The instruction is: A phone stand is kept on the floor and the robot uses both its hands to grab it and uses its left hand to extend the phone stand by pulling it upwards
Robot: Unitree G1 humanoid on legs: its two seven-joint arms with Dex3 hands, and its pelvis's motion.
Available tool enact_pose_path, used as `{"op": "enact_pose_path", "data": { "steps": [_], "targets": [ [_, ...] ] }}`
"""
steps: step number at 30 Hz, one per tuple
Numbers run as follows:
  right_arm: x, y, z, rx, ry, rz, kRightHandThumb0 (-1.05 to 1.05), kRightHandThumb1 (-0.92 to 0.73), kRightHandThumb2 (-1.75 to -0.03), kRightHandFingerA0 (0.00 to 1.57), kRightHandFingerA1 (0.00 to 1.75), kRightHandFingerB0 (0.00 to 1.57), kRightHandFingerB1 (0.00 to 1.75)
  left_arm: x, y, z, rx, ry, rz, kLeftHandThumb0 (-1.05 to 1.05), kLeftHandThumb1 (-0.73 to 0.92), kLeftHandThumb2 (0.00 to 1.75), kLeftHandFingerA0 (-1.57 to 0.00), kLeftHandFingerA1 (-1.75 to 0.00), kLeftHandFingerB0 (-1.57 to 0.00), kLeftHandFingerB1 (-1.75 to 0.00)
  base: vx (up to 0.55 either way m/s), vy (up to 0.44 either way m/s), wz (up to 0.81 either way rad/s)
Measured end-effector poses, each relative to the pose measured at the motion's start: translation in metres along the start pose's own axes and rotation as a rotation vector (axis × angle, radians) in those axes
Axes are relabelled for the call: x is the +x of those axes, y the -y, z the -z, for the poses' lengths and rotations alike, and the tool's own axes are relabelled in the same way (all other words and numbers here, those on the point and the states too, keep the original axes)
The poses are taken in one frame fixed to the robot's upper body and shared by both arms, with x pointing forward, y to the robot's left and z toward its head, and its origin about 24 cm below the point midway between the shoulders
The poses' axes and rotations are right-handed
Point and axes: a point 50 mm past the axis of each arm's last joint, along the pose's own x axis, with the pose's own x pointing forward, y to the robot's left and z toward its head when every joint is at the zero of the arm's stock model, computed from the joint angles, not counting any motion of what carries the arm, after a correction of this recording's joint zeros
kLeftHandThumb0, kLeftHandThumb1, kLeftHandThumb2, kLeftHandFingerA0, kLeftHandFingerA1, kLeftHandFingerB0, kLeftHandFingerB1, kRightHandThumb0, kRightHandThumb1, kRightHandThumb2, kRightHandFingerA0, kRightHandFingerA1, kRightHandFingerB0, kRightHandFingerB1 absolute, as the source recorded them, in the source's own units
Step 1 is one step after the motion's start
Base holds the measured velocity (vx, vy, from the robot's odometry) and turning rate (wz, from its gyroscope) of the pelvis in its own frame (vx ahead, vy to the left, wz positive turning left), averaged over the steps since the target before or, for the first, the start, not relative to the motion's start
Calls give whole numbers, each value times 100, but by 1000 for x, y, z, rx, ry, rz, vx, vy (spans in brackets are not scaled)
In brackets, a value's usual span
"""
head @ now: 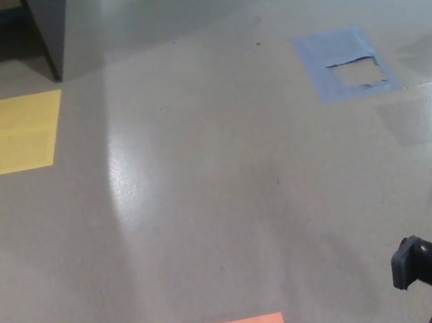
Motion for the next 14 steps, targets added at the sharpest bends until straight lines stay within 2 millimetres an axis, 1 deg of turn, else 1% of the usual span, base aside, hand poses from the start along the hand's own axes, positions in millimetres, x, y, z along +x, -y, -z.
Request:
{"op": "enact_pose_path", "data": {
  "steps": [4, 7, 9, 14],
  "targets": [
    [-1, 2, 0, 41, 22, 24, -93, -52, -89, 0, 47, 0, 54, -3, -3, 6, -24, 0, -2, -80, 72, 103, -6, -25, -6, -19, 0, 0, 0],
    [-2, 5, -1, 61, 39, 40, -90, -51, -87, 0, 50, 0, 55, -4, -4, 9, -41, 7, 1, -82, 73, 104, -7, -26, -6, -19, 0, 0, 0],
    [-3, 6, -2, 70, 47, 47, -90, -53, -86, 0, 47, 0, 52, -4, -5, 10, -46, 12, 1, -81, 73, 104, -7, -26, -6, -18, 0, 0, 0],
    [-4, 10, -2, 96, 70, 69, -91, -52, -87, 0, 47, 0, 52, -4, -9, 13, -59, 39, 4, -82, 73, 104, -6, -24, -6, -17, 0, 0, 0]
  ]
}}
